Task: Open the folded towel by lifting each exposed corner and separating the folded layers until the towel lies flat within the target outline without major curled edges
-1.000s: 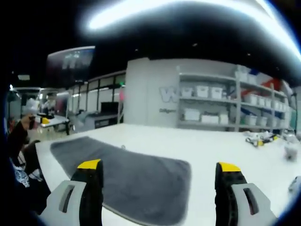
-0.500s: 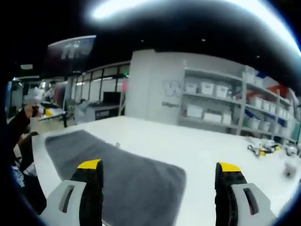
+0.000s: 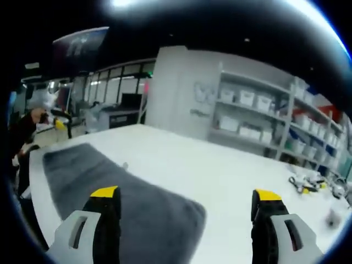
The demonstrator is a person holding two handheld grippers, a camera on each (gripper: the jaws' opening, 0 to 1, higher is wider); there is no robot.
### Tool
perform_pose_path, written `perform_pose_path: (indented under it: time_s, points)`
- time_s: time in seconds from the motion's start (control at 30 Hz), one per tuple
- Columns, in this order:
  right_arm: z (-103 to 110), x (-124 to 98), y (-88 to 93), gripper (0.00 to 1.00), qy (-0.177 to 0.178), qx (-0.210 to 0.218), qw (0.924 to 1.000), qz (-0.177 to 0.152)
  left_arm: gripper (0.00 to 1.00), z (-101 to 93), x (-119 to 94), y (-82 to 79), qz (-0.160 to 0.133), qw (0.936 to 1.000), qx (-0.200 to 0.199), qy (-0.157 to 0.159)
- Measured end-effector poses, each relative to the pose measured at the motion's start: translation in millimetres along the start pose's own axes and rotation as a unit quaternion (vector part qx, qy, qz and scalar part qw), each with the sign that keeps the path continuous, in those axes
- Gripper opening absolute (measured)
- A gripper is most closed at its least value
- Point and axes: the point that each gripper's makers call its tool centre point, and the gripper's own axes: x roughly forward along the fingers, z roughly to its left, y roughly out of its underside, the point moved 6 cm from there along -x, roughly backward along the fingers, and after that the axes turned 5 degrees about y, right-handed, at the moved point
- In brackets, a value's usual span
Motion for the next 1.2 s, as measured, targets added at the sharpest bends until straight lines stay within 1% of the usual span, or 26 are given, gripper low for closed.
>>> perform_pose_path:
  time_s: [0.03, 0.07, 0.13, 0.23, 0.3, 0.37, 0.47, 0.63, 0.67, 0.77, 0.83, 0.93, 1.0, 1.03, 1.07, 1.1, 1.13, 1.17, 1.2]
  points:
    - [-2.3, 3.5, -1.1, 0.99, -0.001, 0.002, 1.0, 0.001, 0.96, 1.6, 4.2, -0.6, 0.002, 1.0, 0.0, 0.002]
    - [-4.5, 8.6, -1.7, 0.99, -0.002, 0.006, 1.0, 0.002, 0.95, 4.3, 9.7, 0.1, 0.011, 0.9999, 0.003, 0.0]
    - [-6.1, 17.2, 0.7, 0.99, -0.004, 0.003, 0.9999, 0.013, 0.95, 13.3, 17.2, 3.4, 0.034, 0.9989, 0.024, -0.02]
    - [-10.1, 30.3, 5.1, 0.98, 0.001, -0.009, 0.9996, 0.028, 0.93, 20.0, 25.9, 8.3, 0.051, 0.9975, 0.036, -0.033]
    - [-8.1, 40.2, 11.2, 0.98, 0.001, -0.015, 0.999, 0.043, 0.92, 30.0, 39.2, 15.9, 0.062, 0.9973, 0.024, -0.033]
    - [-11.1, 48.2, 12.7, 0.98, -0.001, -0.017, 0.9987, 0.049, 0.91, 35.4, 45.8, 20.7, 0.069, 0.997, 0.014, -0.032]
    - [-14.9, 63.2, 16.6, 0.98, -0.006, -0.015, 0.9982, 0.058, 0.85, 48.1, 57.9, 29.6, 0.082, 0.996, 0.002, -0.034]
    - [-27.2, 88.0, 25.4, 0.95, 0.001, 0.001, 0.9973, 0.073, 0.82, 61.9, 74.4, 44.0, 0.097, 0.9941, -0.026, -0.041]
    - [-27.9, 89.4, 26.1, 0.94, 0.002, 0.002, 0.9972, 0.074, 0.82, 62.4, 75.5, 44.7, 0.098, 0.994, -0.028, -0.04]
    - [-34.3, 104.7, 32.7, 0.93, 0.005, 0.008, 0.9966, 0.082, 0.81, 59.2, 82.9, 53.3, 0.11, 0.9926, -0.029, -0.042]
    - [-36.6, 113.1, 36.5, 0.91, 0.005, 0.013, 0.9965, 0.083, 0.77, 52.3, 85.1, 61.4, 0.122, 0.9912, -0.028, -0.044]
    - [-40.4, 126.8, 46.6, 0.86, 0.009, 0.016, 0.9953, 0.095, 0.76, 52.1, 90.2, 69.9, 0.126, 0.99, -0.047, -0.042]
    - [-43.8, 137.5, 58.8, 0.82, 0.006, 0.024, 0.9935, 0.111, 0.77, 51.8, 96.0, 74.3, 0.124, 0.9897, -0.068, -0.024]
    - [-45.9, 143.1, 67.1, 0.81, 0.004, 0.037, 0.9916, 0.123, 0.77, 46.6, 96.7, 77.3, 0.123, 0.9897, -0.071, -0.022]
    - [-48.4, 147.2, 71.6, 0.75, 0.005, 0.042, 0.991, 0.127, 0.76, 43.8, 97.1, 79.4, 0.122, 0.9896, -0.073, -0.022]
    - [-52.6, 153.8, 80.5, 0.69, 0.01, 0.048, 0.9896, 0.135, 0.75, 41.6, 98.3, 82.6, 0.124, 0.9893, -0.075, -0.022]
    - [-54.6, 157.0, 84.5, 0.64, 0.012, 0.051, 0.9889, 0.139, 0.72, 45.3, 100.6, 85.5, 0.128, 0.9887, -0.075, -0.019]
    - [-56.3, 161.6, 91.1, 0.59, 0.015, 0.055, 0.9877, 0.146, 0.7, 45.1, 100.9, 86.5, 0.129, 0.9886, -0.075, -0.019]
    - [-56.0, 164.6, 94.9, 0.59, 0.016, 0.06, 0.9871, 0.147, 0.68, 43.8, 102.6, 92.6, 0.134, 0.9878, -0.078, -0.016]
